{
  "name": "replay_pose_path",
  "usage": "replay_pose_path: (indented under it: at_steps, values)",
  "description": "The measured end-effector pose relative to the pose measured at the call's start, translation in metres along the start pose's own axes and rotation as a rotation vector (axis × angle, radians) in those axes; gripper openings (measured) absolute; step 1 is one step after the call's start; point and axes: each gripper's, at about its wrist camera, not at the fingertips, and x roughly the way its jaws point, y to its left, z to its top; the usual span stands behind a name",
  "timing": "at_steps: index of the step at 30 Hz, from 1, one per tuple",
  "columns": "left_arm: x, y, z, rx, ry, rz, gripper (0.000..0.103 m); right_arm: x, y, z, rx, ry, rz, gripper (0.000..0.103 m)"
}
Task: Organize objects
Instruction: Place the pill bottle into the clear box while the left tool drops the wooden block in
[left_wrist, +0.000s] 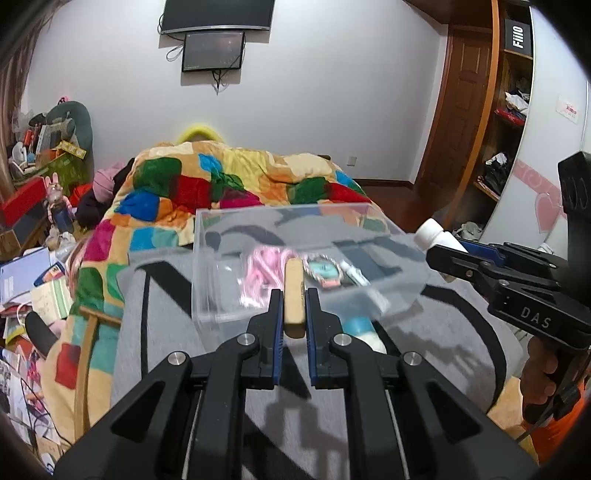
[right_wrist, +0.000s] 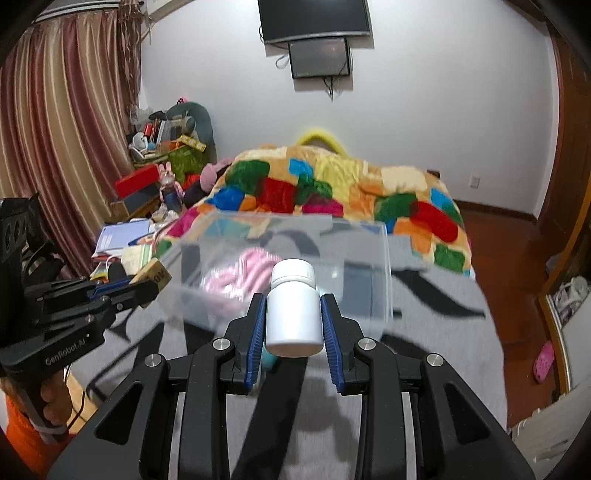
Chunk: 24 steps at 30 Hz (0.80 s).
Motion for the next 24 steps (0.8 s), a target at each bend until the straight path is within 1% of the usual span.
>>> replay_pose_path:
  at_steps: [5, 9, 13, 17, 21, 24]
  values:
    - [0.019, 0.007, 0.011, -0.016, 0.024, -0.004, 0.010, 0.022, 0.004, 0.017, -0.003, 0.004, -0.014, 0.027]
    - [0.037, 0.011, 0.016, -0.022, 0.050, 0.005, 0.010, 0.052, 0.000, 0.025, 0.016, 0.055, -0.012, 0.027]
    - [0.055, 0.016, 0.017, -0.026, 0.087, 0.004, 0.010, 0.081, -0.008, 0.024, 0.040, 0.124, -0.007, 0.027]
    - [0.073, 0.020, 0.017, -0.047, 0.127, -0.010, 0.010, 0.099, -0.017, 0.019, 0.070, 0.174, 0.017, 0.027]
    - [0.086, 0.021, 0.013, -0.055, 0.153, -0.007, 0.010, 0.107, -0.018, 0.013, 0.067, 0.193, 0.013, 0.027]
    - [0.084, 0.017, 0.012, -0.034, 0.145, 0.012, 0.010, 0.108, -0.015, 0.011, 0.051, 0.204, 0.014, 0.027]
